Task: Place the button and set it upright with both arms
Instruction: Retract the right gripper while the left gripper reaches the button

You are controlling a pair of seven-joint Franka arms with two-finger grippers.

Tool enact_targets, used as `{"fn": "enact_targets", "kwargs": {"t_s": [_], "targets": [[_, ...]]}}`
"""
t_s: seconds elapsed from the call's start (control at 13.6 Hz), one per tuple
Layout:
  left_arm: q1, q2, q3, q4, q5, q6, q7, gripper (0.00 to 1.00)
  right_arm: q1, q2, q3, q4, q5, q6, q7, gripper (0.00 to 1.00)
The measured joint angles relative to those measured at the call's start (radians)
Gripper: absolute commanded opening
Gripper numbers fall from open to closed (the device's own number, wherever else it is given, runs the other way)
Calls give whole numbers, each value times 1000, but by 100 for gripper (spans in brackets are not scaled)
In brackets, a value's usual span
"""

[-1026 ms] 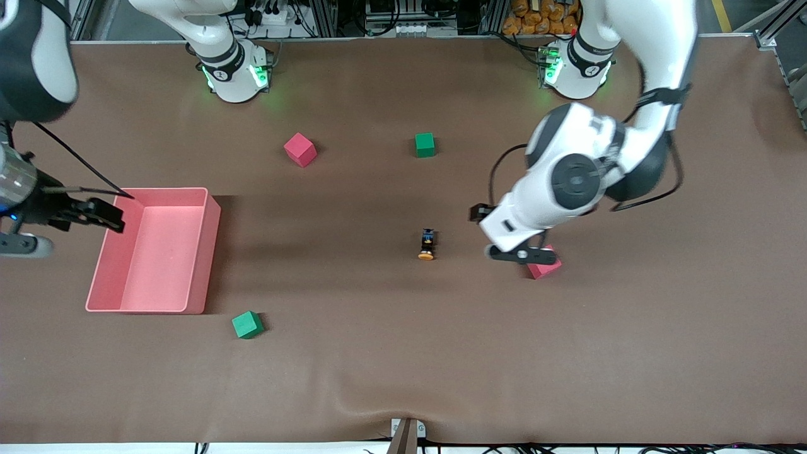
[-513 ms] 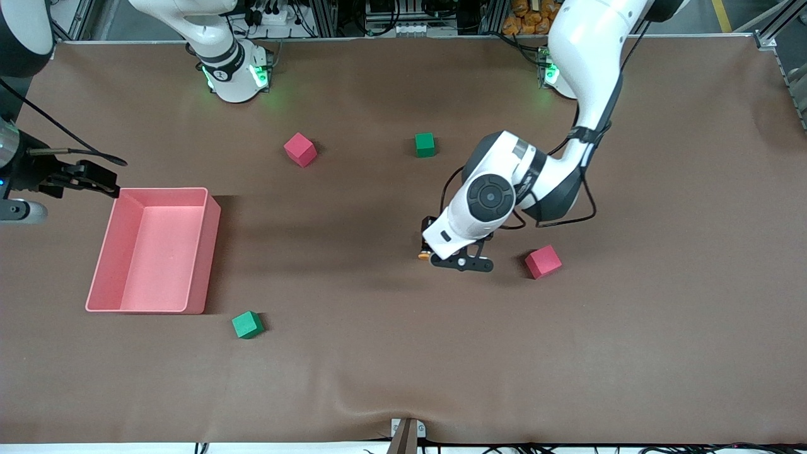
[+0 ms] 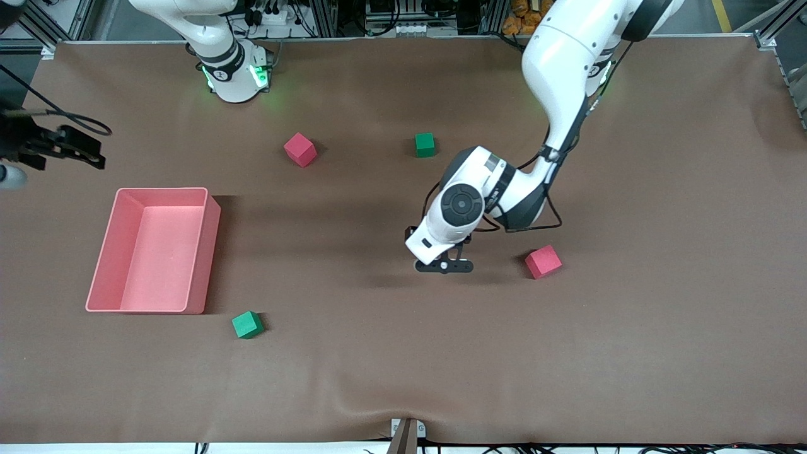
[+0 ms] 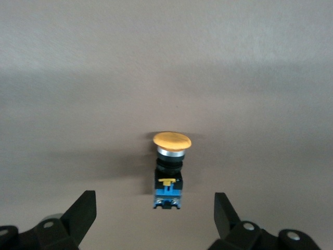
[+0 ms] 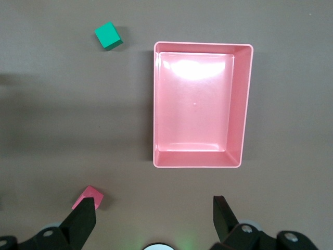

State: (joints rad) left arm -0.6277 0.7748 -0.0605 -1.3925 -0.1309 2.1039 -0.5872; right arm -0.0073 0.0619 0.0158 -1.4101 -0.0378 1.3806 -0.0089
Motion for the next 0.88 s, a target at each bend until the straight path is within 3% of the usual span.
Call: {"fn": "enact_targets", "kwargs": {"t_s": [0.29,0.51,0.88], "targets": [[-25,42,2,1,0,14,-9,100,-12,-37,-7,-24,0,1,-3,100],[-24,55,8,1,1,14,-8,85,-12,-64,-3,-73,2,32,-3,100],[-25,73,11,1,28,35,-5,85,-19,-92,-10,-122,57,52,1,100]]}}
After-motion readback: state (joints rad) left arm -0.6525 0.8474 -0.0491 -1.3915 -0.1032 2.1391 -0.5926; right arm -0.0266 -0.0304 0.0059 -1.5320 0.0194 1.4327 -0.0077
